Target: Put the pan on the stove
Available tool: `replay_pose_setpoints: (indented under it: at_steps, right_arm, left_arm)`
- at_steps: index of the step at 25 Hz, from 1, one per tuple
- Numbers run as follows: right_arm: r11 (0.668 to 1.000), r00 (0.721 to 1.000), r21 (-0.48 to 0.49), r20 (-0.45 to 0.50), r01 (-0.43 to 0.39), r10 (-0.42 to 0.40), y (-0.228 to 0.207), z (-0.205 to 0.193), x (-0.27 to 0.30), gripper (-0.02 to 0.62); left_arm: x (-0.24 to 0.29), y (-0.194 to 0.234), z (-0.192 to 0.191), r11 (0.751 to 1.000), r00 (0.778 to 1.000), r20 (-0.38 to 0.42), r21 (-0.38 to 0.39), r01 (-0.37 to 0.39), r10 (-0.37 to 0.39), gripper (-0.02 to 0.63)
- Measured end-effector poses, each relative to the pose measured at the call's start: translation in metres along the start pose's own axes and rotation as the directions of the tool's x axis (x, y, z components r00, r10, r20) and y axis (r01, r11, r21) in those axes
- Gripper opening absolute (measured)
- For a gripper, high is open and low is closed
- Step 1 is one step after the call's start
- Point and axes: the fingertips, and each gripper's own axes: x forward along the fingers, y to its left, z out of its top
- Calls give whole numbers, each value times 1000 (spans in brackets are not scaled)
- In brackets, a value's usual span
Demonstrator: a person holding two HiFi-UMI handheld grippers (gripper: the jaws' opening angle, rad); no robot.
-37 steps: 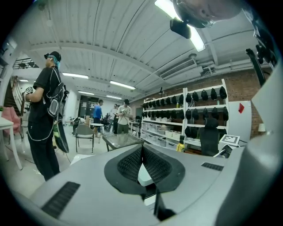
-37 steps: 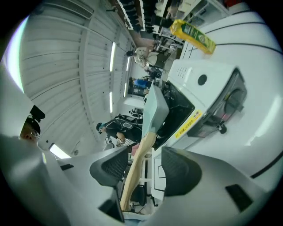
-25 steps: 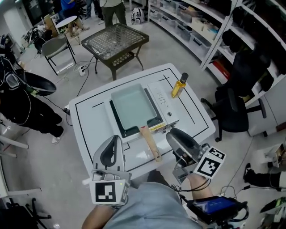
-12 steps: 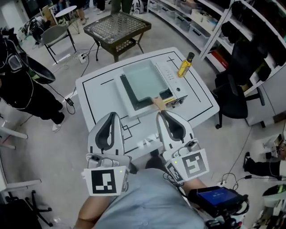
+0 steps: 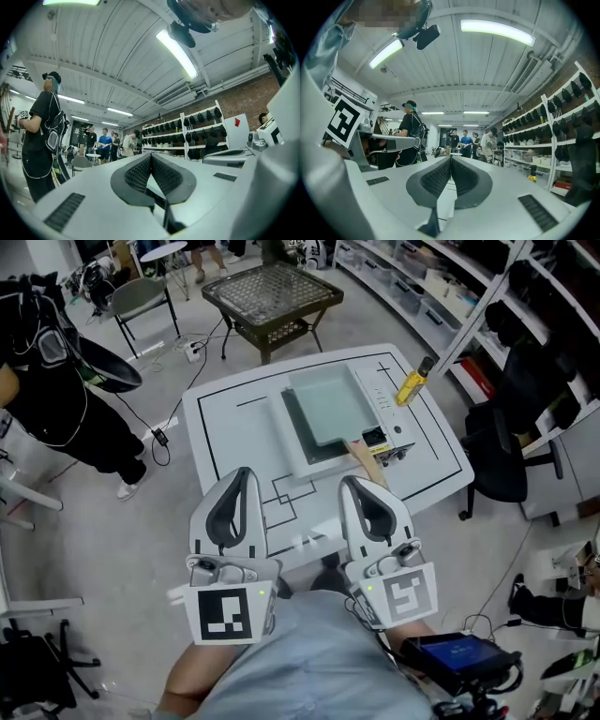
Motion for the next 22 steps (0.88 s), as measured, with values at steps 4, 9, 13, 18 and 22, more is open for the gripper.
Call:
replay_pose_setpoints:
  at_steps: [4,9,13,18,22]
  right_arm:
    - [1000,1000,-4,1,-3,3,4,-2,-2,48]
    - [1000,1000,-9,6,3,-3,6,0,-6,48]
    - [1000,1000,-9,5,6,-6,7,1,-10,48]
    - [1000,1000,-11,8,11,-11,6,1,-15,48]
    - [1000,1000,-13,13,13,-13,4,2,-16,48]
  left_arm:
    - [-5,4,-3,1000,1000,-9,2,-14,14,17]
    - [-8,2,3,1000,999,33,1,-7,7,18]
    - [-12,0,9,1000,998,55,1,-5,5,18]
    - [-15,-4,4,1000,1000,24,-4,-4,4,18]
    - [-14,-7,6,1000,999,37,-1,-1,1,18]
